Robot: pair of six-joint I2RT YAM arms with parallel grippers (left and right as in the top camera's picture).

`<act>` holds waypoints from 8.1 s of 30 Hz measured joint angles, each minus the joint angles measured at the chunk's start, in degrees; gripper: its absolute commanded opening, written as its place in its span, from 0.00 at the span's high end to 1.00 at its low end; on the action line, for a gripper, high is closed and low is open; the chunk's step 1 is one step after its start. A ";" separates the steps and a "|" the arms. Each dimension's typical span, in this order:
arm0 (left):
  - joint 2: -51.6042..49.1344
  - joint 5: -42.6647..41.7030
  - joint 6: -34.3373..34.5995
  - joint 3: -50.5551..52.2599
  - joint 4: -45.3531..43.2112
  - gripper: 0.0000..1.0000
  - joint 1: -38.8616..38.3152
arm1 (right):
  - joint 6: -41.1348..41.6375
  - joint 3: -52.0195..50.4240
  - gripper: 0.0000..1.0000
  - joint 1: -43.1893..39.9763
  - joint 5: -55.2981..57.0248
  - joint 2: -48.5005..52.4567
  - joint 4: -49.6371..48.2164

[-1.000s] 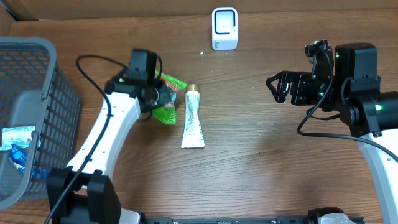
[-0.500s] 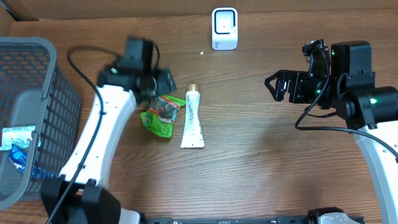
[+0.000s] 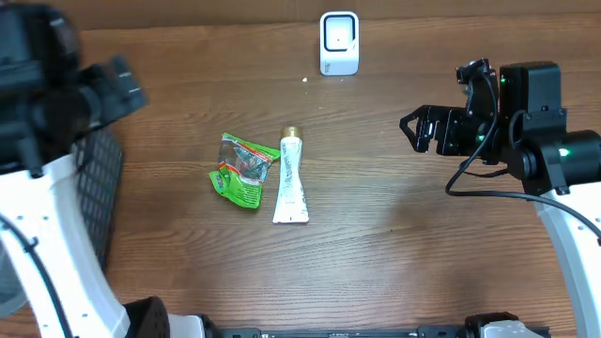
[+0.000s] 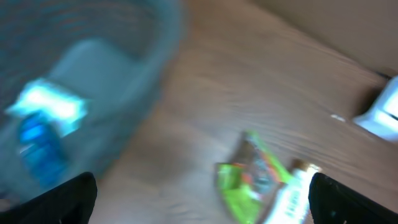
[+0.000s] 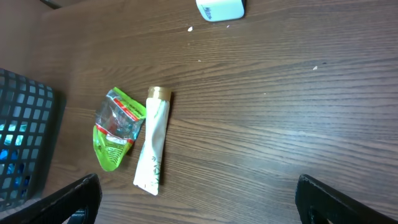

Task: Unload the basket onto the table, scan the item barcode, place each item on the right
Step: 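Carry the green snack bag out and drop it beside the tube, then reach the left gripper into the basket and grasp the blue packet, then carry the blue packet out and place it right of the tube, then reach the left gripper into the basket and grasp the mint wipes pack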

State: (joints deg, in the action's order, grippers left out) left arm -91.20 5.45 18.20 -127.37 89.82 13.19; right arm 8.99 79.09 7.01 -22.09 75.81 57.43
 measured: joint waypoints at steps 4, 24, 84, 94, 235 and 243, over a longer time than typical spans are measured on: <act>0.00 1.05 -1.31 0.11 1.70 0.00 10.91 | 0.00 0.00 0.00 0.00 0.00 0.00 -0.31; -0.02 -1.77 -6.75 31.26 -20.68 0.03 29.44 | 0.02 0.00 0.00 0.00 0.02 0.00 -0.42; -6.54 -0.72 -1.79 44.15 -31.32 0.03 30.08 | 0.00 0.00 0.00 0.00 0.00 0.00 -0.39; -7.08 -5.44 -2.38 52.24 -35.30 0.06 37.94 | 0.00 0.00 0.00 0.00 0.00 0.00 -0.33; -7.10 -2.16 2.32 -3.63 0.44 0.31 -1.29 | 0.00 0.00 0.00 0.00 0.00 0.13 0.48; -7.17 -1.88 1.09 -3.48 -0.07 0.30 7.34 | 0.02 0.00 0.00 0.00 0.02 0.13 0.48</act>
State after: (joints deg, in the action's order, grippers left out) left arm -98.37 3.57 19.29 -130.85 89.76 20.53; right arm 9.02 79.09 7.01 -22.06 75.94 57.91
